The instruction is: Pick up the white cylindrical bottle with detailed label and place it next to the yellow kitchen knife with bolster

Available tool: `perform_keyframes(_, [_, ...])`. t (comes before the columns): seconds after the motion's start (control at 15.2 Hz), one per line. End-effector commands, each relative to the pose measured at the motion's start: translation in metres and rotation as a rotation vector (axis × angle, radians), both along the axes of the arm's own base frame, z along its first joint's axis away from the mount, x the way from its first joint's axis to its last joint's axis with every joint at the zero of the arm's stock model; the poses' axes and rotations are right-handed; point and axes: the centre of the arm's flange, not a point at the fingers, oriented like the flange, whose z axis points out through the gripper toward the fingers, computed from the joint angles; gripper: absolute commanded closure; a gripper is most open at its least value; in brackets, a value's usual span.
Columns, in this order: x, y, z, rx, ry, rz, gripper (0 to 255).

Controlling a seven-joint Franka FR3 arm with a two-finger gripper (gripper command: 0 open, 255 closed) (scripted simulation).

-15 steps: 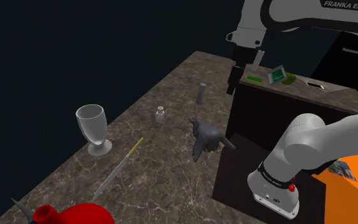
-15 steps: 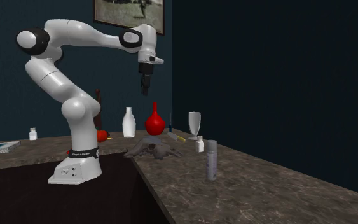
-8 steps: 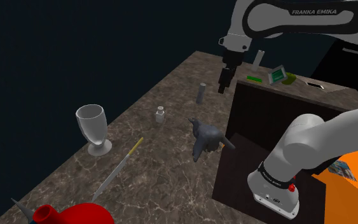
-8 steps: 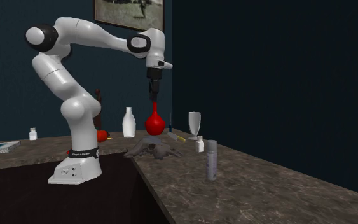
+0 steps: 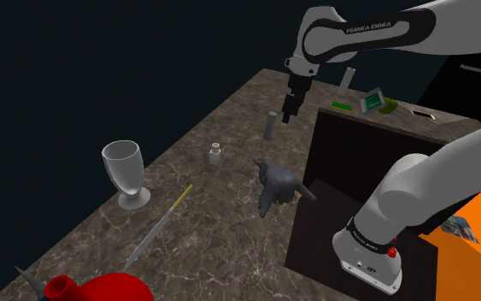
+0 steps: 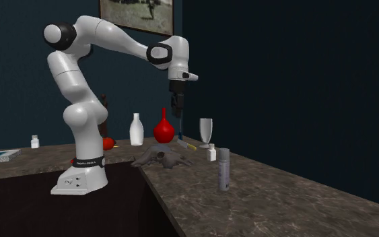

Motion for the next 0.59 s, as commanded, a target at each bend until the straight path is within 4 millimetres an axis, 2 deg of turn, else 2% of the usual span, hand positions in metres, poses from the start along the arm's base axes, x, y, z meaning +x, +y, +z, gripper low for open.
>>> perform_keyframes(0.0, [0.018, -0.016, -0.011, -0.006, -0.006, -0.008, 0])
perform_keyframes(0.53, [0.081, -0.083, -0.054, -0.025, -0.027, -0.041, 0])
